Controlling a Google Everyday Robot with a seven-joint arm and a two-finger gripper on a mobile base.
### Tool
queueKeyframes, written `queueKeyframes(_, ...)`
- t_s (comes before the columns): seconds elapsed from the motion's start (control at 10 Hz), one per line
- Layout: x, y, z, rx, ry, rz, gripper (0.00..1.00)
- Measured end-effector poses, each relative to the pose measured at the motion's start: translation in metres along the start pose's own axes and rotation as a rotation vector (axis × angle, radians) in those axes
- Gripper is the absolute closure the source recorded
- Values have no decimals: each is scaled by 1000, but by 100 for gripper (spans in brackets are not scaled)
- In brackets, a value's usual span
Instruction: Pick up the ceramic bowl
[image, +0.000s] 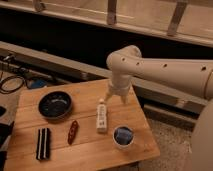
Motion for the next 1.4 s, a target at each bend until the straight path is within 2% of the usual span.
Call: queueKeyframes(1.4,0,0,0,0,0,0,35)
